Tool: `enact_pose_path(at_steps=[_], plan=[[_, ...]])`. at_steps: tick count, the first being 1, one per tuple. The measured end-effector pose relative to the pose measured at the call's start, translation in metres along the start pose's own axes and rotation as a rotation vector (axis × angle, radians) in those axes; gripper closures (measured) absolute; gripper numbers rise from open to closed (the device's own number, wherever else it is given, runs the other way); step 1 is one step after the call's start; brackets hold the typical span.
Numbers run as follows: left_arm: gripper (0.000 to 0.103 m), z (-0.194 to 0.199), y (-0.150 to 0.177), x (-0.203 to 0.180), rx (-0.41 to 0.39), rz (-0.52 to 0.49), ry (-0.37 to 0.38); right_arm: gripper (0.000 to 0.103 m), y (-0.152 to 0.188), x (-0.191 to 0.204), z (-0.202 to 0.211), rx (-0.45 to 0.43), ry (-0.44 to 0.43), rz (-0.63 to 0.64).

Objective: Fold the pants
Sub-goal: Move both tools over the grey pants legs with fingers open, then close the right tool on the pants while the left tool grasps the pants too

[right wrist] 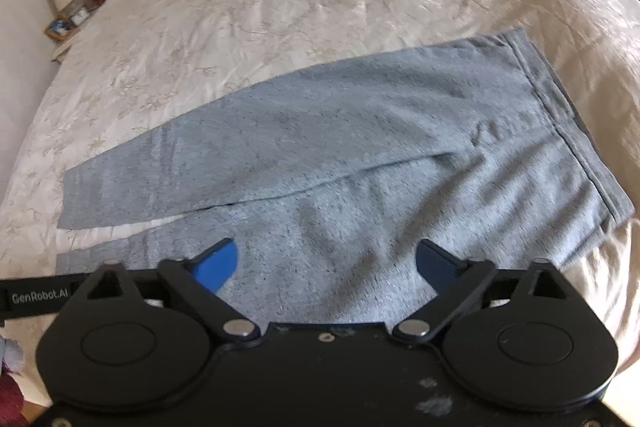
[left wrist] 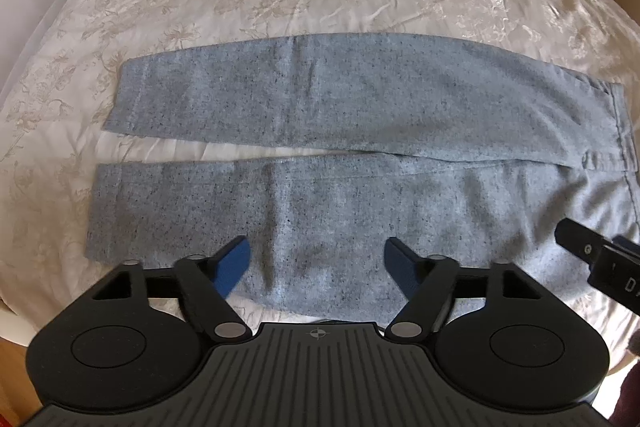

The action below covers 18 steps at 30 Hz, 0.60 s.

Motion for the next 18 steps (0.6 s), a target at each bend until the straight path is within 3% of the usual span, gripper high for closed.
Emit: enact_pose_path(at_steps=[5,7,11,14,16,18], plan=[[0.043,-0.007,-0.021,0.013,-0.001,0.010,-0.024,0.031,-0.020,-0.001,-0.015,-0.033,-0.053,0.075],[0.045,-0.010,-0.035,0.018,-0.024,0.018,-0.046,0.033,-0.034,-0.001,-0.024,-0.044,-0.083,0.108],[0.046,-0.023,-0.063,0.027,-0.062,0.033,-0.099,0.032,-0.067,0.009,-0.049,-0.086,-0.133,0.222],[0.046,-0.039,-0.080,0.032,-0.053,0.025,-0.154,0.017,-0.093,0.024,-0.078,-0.095,-0.174,0.339],[0.045,-0.050,-0.091,0.037,-0.053,0.028,-0.180,0.014,-0.107,0.035,-0.098,-0.100,-0.192,0.422],[0.045,-0.066,-0.099,0.042,-0.018,0.056,-0.152,0.013,-0.124,0.045,-0.124,-0.107,-0.206,0.507]])
Point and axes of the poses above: each gripper's, at about its wrist camera, not at the fingertips, and z roughly against the way its jaws point, x to its left, y to its underside, the point moved 4 cm from there along -z, roughly the way its jaws point, and after that the axes turned 5 degrees about -x, right-handed, at the moved point
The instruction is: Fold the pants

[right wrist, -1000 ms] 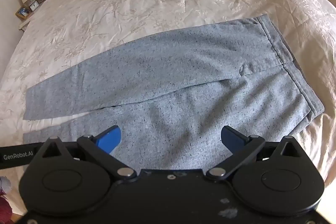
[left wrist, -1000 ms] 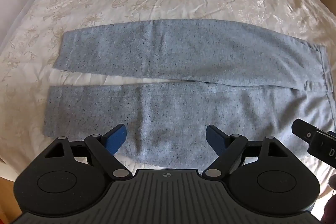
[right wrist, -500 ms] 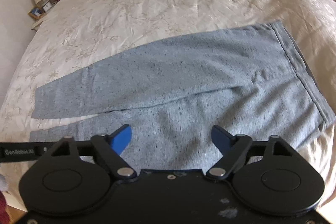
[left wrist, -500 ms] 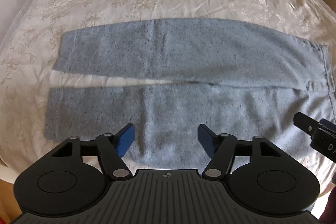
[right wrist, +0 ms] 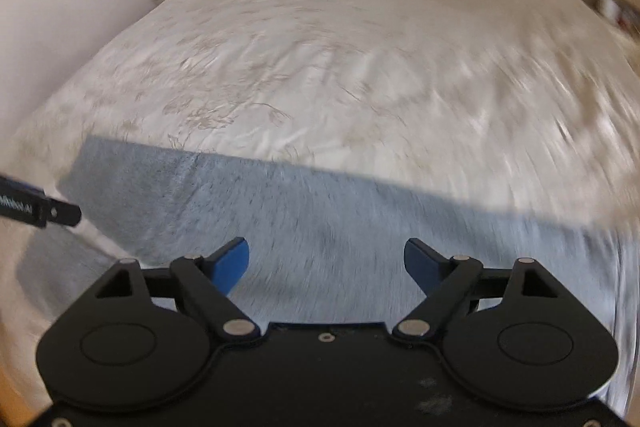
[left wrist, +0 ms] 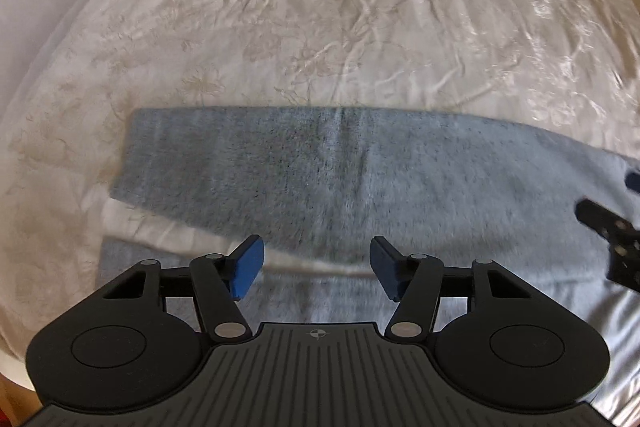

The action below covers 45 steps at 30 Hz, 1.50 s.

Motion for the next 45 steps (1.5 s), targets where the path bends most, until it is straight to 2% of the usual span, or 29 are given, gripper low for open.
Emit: enact_pose_path(at_steps=[4,8,12,14,15,16,18,19,24,30,37,38,39,40,42,45], plan=[[0.045,-0.030,-0.005,0.002,0.066,0.016,0.034,0.005,-0.026,-0.007,-0.062,0.019,-0.075,0.103],[0.046,-0.057,-0.012,0.005,0.112,0.034,0.076,0.005,-0.043,-0.015,-0.125,0.066,-0.129,0.191],[0.045,-0.079,-0.022,0.007,0.153,0.058,0.113,0.009,-0.044,-0.018,-0.176,0.171,-0.252,0.267],[0.045,-0.087,-0.027,0.008,0.167,0.068,0.131,0.021,-0.040,-0.019,-0.195,0.253,-0.309,0.288],[0.045,-0.090,-0.029,0.008,0.164,0.075,0.142,0.024,-0.038,-0.020,-0.201,0.280,-0.325,0.298],[0.045,-0.093,-0.033,0.007,0.172,0.082,0.155,0.033,-0.037,-0.020,-0.206,0.290,-0.329,0.309],[0.045,-0.099,-0.041,0.006,0.180,0.098,0.177,0.080,-0.037,-0.019,-0.203,0.283,-0.341,0.321],[0.045,-0.102,-0.046,0.003,0.181,0.108,0.190,0.096,-0.038,-0.018,-0.197,0.282,-0.349,0.316],[0.045,-0.107,-0.075,-0.005,0.168,0.183,0.256,0.097,-0.030,0.001,-0.149,0.169,-0.319,0.458],[0.044,-0.121,-0.094,-0.016,0.196,0.226,0.281,0.097,-0.007,0.014,-0.109,0.097,-0.291,0.516],[0.046,-0.162,-0.081,-0.022,0.328,0.249,0.247,0.097,0.004,0.027,-0.096,0.080,-0.266,0.522],[0.046,-0.168,-0.079,-0.023,0.351,0.262,0.261,0.097,0.004,0.029,-0.096,0.075,-0.263,0.520],[0.065,-0.172,-0.076,-0.023,0.366,0.284,0.294,0.097,0.004,0.029,-0.094,0.071,-0.260,0.519],[0.093,-0.173,-0.073,-0.021,0.376,0.321,0.329,0.097,0.003,0.030,-0.092,0.067,-0.255,0.519],[0.093,-0.163,-0.065,-0.017,0.363,0.368,0.364,0.097,0.004,0.031,-0.082,0.061,-0.250,0.509],[0.094,-0.120,-0.046,-0.017,0.233,0.281,0.362,0.097,0.013,0.033,-0.057,0.056,-0.242,0.461]])
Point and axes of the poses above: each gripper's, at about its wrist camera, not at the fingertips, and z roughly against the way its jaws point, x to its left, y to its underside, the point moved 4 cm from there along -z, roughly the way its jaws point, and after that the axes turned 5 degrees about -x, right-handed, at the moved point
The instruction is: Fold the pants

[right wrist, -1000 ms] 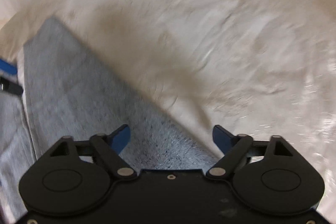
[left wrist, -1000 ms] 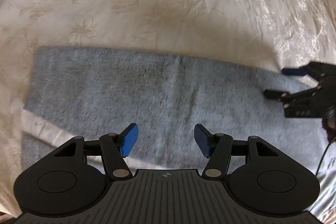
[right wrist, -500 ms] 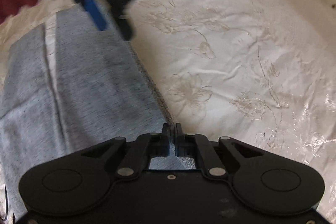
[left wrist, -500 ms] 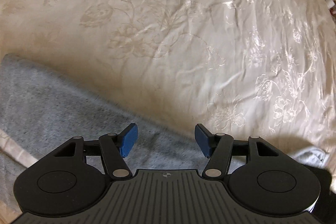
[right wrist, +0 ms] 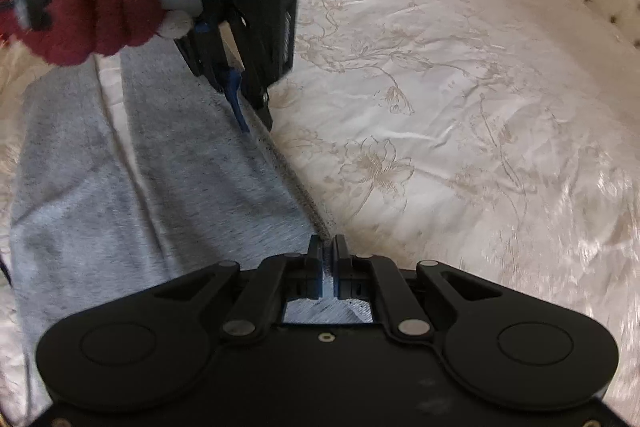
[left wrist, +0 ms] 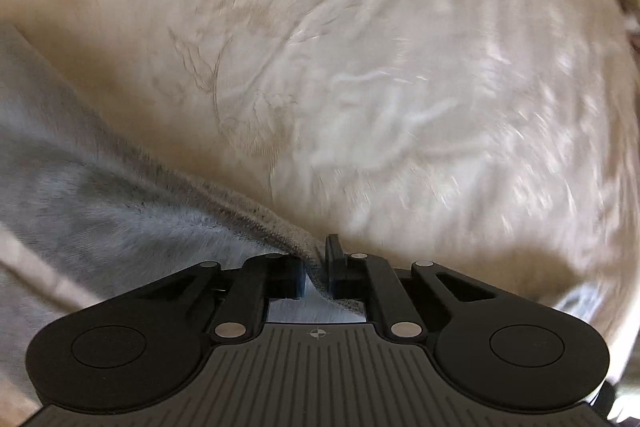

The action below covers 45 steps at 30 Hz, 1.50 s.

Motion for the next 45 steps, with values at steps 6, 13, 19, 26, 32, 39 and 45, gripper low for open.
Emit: enact_pose_path(at_steps=[6,13,19,26,32,39,45], plan=[[0.094,0.051,0.087,0.001,-0.105,-0.158,-0.034,0.089,0.033,0.038,0.044,-0.008,-0.006,-0.212],[0.094,0.048,0.131,0.008,-0.106,-0.171,-0.061,0.036,0.070,0.014,0.108,-0.108,0.158,-0.753],[0.094,0.050,0.126,0.001,-0.137,-0.200,-0.055,0.002,0.089,-0.089,0.139,-0.121,0.583,-0.994],[0.094,0.049,0.130,0.003,-0.127,-0.198,-0.054,0.003,0.106,-0.202,0.097,0.073,0.860,-1.155],[0.094,0.048,0.130,0.006,-0.138,-0.208,-0.066,0.083,0.142,-0.220,0.064,0.301,0.797,-1.229],[0.095,0.121,0.132,-0.002,-0.364,-0.353,-0.097,0.088,0.136,-0.162,0.195,-0.106,0.702,-1.245],[0.095,0.099,0.192,0.017,-0.232,-0.432,-0.130,0.088,0.240,-0.054,0.235,0.023,0.732,-1.389]])
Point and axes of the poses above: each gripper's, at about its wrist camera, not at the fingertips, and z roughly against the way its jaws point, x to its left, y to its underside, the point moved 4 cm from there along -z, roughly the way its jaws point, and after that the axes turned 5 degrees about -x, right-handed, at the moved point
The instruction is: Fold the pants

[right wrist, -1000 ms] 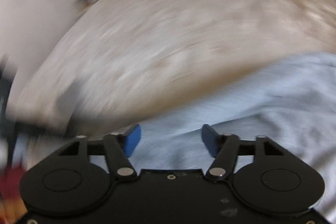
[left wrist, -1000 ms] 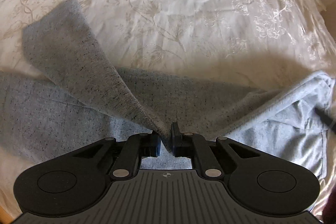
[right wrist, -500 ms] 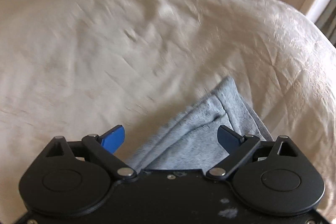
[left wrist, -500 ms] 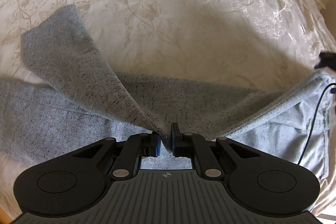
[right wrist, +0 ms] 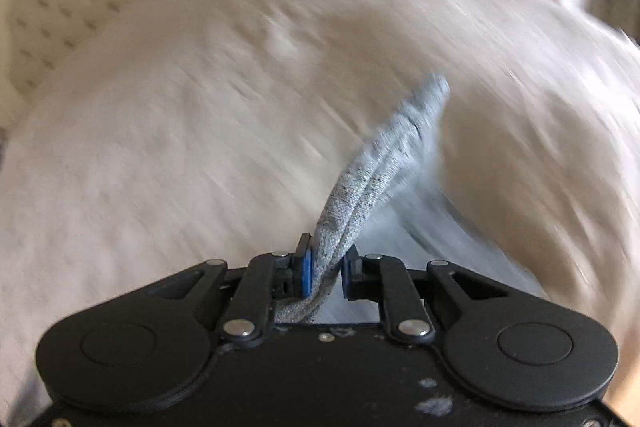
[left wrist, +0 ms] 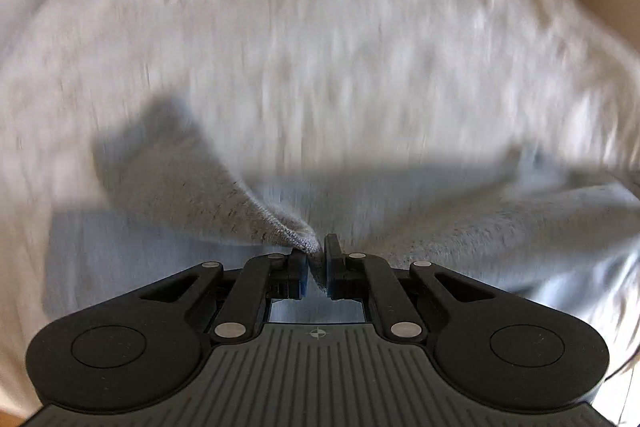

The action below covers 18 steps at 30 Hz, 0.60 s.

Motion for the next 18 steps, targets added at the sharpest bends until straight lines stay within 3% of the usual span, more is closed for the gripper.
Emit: enact_pose_path(at_steps=[2,4,7,12,14,16,18], plan=[[0.095,-0.021,0.030,-0.006,0.092,-0.028,-0.029,0.089,0.038,-0.030,-0.023,0.113,0.043,-0.061],[0.095,-0.031,0.047,-0.010,0.129,-0.048,-0.051,0.089,0.059,-0.045,-0.032,0.137,0.049,-0.078],[0.095,-0.029,0.053,-0.010,0.133,-0.034,-0.067,0.089,0.057,-0.047,-0.027,0.108,0.004,-0.085],[0.095,-0.005,0.042,-0.010,0.029,0.002,-0.070,0.090,0.030,-0.028,0.007,-0.033,-0.102,0.068],[0.094,-0.010,0.044,-0.014,0.046,-0.004,-0.082,0.090,0.026,-0.032,0.007,-0.058,-0.112,0.090],[0.092,-0.028,0.053,-0.018,0.099,-0.012,-0.089,0.090,0.033,-0.046,-0.012,0.003,-0.067,0.091],[0.092,-0.052,0.063,-0.018,0.180,-0.015,-0.112,0.083,0.047,-0.060,-0.040,0.112,-0.002,0.101]])
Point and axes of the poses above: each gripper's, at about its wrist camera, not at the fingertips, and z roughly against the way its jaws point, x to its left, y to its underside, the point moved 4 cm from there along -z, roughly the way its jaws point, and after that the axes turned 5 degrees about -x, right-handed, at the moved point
